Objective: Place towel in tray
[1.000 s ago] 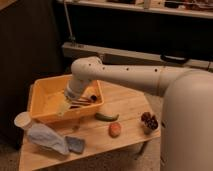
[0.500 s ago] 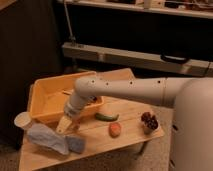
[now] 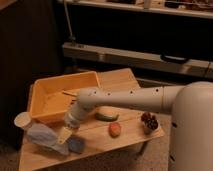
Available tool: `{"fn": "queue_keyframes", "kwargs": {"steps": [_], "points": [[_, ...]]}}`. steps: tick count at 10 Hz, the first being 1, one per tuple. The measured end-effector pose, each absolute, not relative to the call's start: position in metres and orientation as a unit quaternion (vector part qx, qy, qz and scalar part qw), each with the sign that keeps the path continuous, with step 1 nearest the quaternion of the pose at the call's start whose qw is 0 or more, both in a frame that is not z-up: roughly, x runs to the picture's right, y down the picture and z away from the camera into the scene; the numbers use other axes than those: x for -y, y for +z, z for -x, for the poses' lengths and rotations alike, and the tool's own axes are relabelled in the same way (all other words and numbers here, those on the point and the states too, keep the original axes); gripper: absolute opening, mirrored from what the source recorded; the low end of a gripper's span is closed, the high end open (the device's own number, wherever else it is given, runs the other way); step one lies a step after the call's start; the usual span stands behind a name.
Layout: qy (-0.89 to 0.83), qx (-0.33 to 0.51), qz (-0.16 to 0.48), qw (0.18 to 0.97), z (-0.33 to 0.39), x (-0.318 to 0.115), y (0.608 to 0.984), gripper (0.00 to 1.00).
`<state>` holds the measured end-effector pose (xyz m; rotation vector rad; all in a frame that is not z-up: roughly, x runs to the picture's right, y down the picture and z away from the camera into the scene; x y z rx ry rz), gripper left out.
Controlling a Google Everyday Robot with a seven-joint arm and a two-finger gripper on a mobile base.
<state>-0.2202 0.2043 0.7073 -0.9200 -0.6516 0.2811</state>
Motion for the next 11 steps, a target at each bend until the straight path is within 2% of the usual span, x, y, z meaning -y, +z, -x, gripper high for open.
{"fn": "queue_keyframes", "kwargs": {"steps": [2,6,7,8,9,11], "points": [[0.130,0.303,0.440,0.835,0.225,-0.218,0.715,0.74],[0.126,0.297,0.448,0.834,0.231,-0.227,0.719,0.35],[0.125,0.297,0.452,0.832,0.234,-0.228,0.718,0.22],[0.124,0.301,0.454,0.829,0.235,-0.227,0.715,0.14],[0.124,0.313,0.455,0.824,0.238,-0.225,0.706,0.08],[0.118,0.335,0.432,0.829,0.243,-0.209,0.674,0.07]]}}
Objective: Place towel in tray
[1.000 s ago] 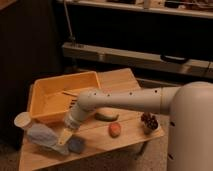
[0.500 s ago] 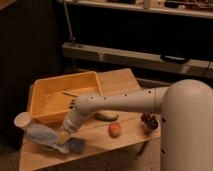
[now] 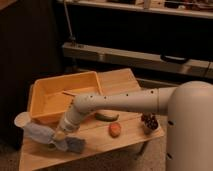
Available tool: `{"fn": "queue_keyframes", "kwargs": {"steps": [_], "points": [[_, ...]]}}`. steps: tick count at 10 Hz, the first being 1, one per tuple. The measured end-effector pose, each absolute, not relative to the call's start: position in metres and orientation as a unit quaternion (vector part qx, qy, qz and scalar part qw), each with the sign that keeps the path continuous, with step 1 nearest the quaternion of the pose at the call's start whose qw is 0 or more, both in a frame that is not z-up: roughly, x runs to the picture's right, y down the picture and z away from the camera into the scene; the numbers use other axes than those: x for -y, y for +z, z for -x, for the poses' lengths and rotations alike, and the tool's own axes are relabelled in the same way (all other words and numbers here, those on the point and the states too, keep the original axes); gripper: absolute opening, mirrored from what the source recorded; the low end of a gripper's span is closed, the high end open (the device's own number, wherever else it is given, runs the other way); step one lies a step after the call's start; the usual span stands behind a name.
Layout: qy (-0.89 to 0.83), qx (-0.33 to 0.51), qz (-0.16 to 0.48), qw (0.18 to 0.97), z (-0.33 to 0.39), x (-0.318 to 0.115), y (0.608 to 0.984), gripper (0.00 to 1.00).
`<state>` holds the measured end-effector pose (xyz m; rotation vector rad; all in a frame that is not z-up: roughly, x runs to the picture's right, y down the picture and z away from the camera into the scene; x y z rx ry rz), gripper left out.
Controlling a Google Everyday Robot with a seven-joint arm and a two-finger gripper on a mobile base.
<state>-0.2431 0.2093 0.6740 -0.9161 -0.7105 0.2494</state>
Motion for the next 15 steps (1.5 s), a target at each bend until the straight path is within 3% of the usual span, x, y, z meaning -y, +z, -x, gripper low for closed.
{"fn": "queue_keyframes", "kwargs": {"steps": [3,6,12,15], "points": [[0.126,0.351,0.372,0.850,0.240,-0.164,0.614,0.07],[0.150,0.363,0.303,0.868,0.229,-0.113,0.584,0.07],[0.154,0.346,0.214,0.900,0.256,0.026,0.658,0.07],[0.150,0.320,0.211,0.912,0.278,0.049,0.700,0.07]]}}
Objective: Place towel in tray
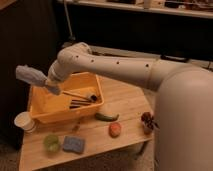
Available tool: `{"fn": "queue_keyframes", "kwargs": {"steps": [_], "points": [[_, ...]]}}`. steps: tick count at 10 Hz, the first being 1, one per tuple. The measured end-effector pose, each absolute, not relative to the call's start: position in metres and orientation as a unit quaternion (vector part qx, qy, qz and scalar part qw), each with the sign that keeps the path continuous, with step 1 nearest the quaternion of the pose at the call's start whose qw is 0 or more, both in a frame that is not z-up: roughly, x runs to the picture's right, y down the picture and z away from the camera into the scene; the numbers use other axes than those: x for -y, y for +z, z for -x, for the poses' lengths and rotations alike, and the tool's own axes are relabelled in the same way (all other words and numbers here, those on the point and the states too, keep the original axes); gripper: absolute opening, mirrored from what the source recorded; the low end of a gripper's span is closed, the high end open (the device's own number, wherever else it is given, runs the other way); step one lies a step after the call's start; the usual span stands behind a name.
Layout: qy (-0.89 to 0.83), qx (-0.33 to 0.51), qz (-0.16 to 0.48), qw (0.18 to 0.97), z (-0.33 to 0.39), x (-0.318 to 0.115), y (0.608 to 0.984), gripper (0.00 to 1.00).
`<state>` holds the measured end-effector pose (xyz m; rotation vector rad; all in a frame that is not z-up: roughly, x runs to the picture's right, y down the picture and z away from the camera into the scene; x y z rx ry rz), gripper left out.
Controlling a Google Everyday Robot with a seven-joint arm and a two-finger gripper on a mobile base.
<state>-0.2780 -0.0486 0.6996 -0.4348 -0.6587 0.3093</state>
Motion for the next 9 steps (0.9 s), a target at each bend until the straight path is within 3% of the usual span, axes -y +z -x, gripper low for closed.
{"fn": "queue_keyframes", "kwargs": {"steps": [4,7,9], "points": [[0.171,0.271,0.242,0.916,0.262,0.018,0.785,0.09],[0.149,0.257,0.327,0.897,0.256,-0.029,0.851,0.38],[0.125,0.253,0.362,0.889,0.261,-0.053,0.876,0.56]]}}
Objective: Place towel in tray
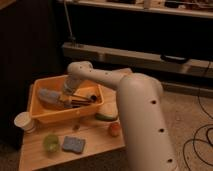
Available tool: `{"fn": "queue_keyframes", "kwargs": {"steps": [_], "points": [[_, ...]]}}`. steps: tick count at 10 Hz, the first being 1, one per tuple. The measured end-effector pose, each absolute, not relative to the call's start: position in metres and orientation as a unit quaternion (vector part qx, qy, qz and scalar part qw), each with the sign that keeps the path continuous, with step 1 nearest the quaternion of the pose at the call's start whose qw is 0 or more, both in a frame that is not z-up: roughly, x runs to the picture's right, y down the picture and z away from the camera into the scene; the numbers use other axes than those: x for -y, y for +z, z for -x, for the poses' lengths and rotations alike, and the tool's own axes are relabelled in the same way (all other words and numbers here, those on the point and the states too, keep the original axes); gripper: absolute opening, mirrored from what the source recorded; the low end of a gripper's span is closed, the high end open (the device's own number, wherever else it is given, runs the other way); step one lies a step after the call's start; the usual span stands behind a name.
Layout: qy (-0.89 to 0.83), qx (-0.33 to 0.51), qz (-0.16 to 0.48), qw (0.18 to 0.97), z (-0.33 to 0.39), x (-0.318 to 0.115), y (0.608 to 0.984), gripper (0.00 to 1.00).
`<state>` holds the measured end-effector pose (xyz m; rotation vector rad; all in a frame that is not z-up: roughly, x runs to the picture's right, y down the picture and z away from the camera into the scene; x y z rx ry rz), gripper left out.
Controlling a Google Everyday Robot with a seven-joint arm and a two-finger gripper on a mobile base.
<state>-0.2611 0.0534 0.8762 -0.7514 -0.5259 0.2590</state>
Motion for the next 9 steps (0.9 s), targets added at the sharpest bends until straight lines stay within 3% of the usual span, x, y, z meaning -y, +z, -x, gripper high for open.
{"fn": "queue_keyframes", "kwargs": {"steps": [2,3,9], "points": [[0.098,0.244,0.388,0.883,0.268,-0.069,0.888,0.76],[0.088,0.243,0.399,0.880,0.269,-0.072,0.886,0.80],[0.074,0.246,0.417,0.872,0.266,-0.063,0.868,0.80]]}}
